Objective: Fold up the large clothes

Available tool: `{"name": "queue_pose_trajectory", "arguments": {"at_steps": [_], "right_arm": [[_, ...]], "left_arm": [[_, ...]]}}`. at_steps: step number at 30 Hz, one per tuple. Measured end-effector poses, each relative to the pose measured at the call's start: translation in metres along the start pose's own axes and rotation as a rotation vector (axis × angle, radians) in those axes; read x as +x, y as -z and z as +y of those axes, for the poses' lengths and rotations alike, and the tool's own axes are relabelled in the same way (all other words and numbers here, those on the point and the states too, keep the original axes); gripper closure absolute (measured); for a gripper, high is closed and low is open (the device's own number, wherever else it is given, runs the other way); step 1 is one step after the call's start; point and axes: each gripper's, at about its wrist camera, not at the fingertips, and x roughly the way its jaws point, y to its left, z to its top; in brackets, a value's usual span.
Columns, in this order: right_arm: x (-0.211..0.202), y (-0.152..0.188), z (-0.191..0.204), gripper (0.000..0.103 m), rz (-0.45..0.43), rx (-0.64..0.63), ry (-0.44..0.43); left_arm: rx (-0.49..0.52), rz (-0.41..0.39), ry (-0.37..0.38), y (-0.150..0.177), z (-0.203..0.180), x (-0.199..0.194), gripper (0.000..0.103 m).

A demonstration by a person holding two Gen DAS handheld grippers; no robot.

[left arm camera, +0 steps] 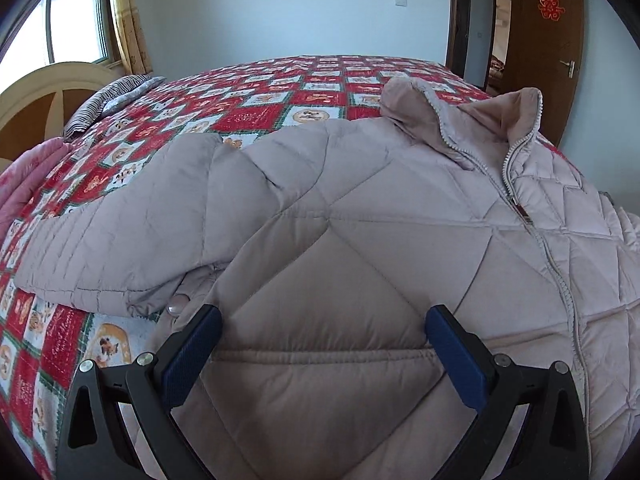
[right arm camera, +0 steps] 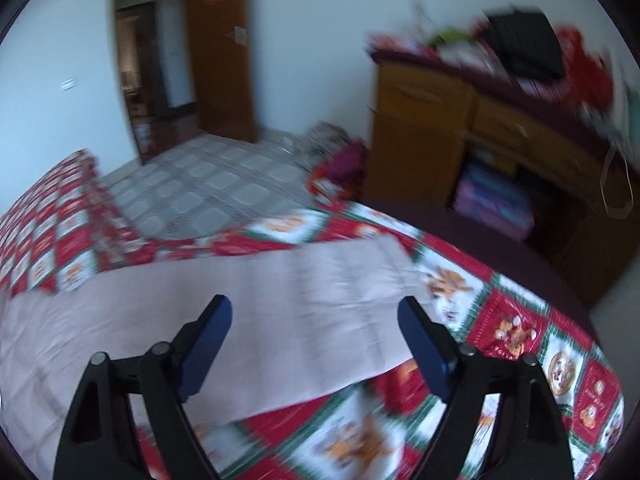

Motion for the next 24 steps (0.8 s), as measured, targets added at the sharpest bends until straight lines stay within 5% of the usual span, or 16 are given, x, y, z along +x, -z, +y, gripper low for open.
{"name": "queue_pose_trajectory", "arguments": {"at_steps": [7, 10, 13, 15, 19, 24], "right_arm": [[0.051, 0.005, -0.047, 0.033, 0.149, 0.133, 0.039], [0.049, 0.007, -0.038, 0.039, 0.124, 0.081, 0.052], [0.045, 0.007, -0.027, 0.056, 0.101, 0.02, 0.069], [0.042, 0.005, -0.022, 0.086, 0.099, -0.023, 0.084], [0.04, -0.003, -0.026, 0.094, 0.097, -0.035, 0.066], [-0.028, -0.025, -0.013, 0.095, -0.015, -0.073, -0.034]], "left_arm": [[0.01, 0.021, -0.01, 0.002, -0.005, 0.005, 0.001], [0.015, 0.03, -0.01, 0.002, -0.005, 0.007, 0.001], [0.013, 0.04, -0.004, 0.002, -0.004, 0.009, 0.001], [0.007, 0.043, 0.004, 0.002, -0.003, 0.01, 0.001], [-0.008, 0.038, 0.023, 0.002, 0.001, 0.009, 0.001], [-0.027, 0.019, 0.045, 0.005, 0.007, -0.002, 0.001]]}}
